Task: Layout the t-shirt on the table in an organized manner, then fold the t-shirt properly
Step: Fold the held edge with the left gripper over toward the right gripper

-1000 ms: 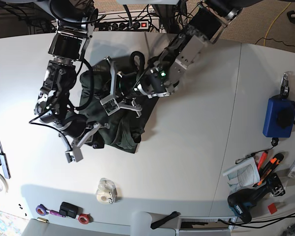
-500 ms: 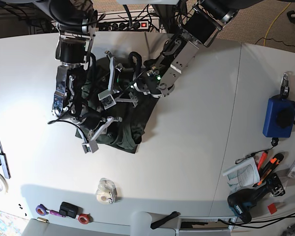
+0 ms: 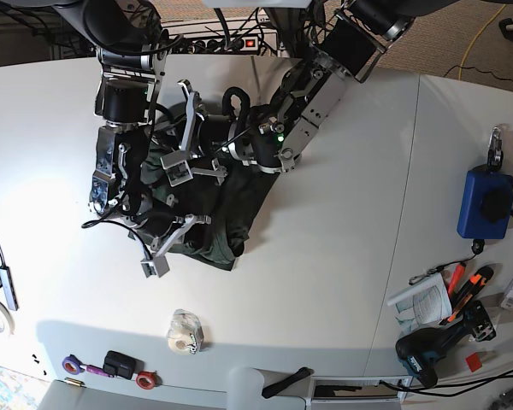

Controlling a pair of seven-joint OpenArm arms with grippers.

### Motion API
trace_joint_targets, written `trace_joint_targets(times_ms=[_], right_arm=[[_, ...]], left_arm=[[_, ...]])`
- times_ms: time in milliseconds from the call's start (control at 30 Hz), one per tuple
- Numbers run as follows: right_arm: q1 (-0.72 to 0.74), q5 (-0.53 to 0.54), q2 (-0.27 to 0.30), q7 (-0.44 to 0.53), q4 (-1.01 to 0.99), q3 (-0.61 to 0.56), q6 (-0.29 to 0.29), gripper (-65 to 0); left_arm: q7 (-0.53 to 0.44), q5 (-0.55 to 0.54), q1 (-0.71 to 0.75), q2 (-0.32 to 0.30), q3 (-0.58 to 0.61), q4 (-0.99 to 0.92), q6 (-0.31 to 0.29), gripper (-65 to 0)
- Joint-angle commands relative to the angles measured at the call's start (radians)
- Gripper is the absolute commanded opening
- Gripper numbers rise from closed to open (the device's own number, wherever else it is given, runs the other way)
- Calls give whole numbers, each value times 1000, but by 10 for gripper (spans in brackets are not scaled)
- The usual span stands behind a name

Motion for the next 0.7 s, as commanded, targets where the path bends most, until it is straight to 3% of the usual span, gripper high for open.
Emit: trace_joint_targets(times_ms=[0, 100, 333, 533, 667], right_arm=[[40, 29, 3, 2, 23, 2, 12, -650], [47, 38, 3, -43, 54, 2, 16, -650], [45, -3, 6, -80, 82, 2, 16, -650], [37, -9, 71, -80, 82, 2, 14, -650], [37, 8, 116, -79, 83, 2, 14, -650]], left_arm=[[-24, -13, -19, 14, -1, 20, -7, -650], [-29, -18, -19, 14, -6, 21, -8, -650], [-45, -209, -19, 14, -156, 33, -109, -650], [20, -281, -19, 14, -348, 37, -109, -650], [68, -306, -18, 6, -402, 37, -108, -650]])
